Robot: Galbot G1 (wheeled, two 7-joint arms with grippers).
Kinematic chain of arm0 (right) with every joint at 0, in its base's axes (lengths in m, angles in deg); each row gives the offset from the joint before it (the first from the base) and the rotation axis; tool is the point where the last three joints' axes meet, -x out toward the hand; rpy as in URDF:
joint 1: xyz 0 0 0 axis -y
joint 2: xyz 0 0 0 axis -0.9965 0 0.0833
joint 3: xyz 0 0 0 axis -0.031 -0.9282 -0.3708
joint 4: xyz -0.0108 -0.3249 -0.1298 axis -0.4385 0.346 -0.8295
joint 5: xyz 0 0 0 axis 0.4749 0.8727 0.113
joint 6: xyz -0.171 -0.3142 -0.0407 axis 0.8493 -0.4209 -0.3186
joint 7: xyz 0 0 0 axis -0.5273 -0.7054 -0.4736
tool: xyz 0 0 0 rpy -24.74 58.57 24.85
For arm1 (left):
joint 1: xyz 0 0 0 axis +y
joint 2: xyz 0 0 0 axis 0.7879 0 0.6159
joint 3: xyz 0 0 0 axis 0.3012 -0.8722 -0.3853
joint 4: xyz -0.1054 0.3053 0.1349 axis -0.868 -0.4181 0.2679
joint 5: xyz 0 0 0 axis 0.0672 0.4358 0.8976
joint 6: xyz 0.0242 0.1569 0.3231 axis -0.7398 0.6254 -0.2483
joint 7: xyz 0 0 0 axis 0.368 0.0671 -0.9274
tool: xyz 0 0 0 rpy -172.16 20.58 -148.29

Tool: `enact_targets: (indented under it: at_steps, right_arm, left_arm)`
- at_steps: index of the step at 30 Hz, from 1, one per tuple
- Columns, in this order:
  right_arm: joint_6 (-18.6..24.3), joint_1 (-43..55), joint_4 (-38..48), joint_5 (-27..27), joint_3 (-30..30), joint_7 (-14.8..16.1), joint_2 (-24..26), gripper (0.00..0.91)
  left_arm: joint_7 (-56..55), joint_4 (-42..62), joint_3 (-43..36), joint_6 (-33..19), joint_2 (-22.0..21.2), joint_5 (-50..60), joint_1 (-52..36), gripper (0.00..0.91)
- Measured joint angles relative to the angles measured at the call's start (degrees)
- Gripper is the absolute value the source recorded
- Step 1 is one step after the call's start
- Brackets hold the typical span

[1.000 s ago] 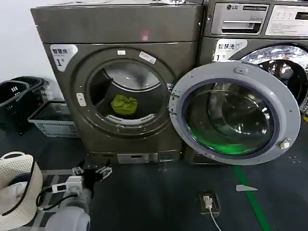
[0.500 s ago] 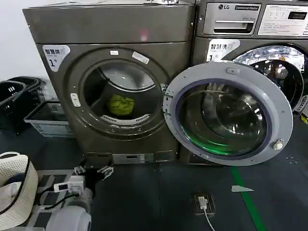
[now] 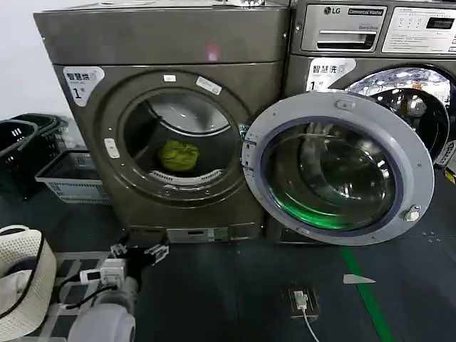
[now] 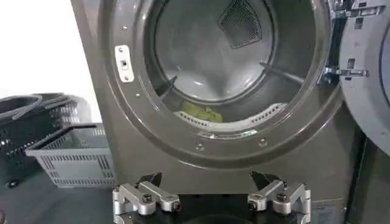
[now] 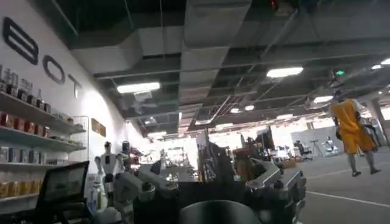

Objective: Grasp the clothes from the dryer.

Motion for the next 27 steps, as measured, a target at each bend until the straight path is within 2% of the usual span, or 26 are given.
enact_targets:
  at_steps: [27]
  right_arm:
    - [1.8,0.0,0.8,-0.4,0.1,-0.2,0.0,0.907]
  left_arm:
    - [0.8,-0.1,-0.6,0.0,0.1,0.6,-0.1,0.907]
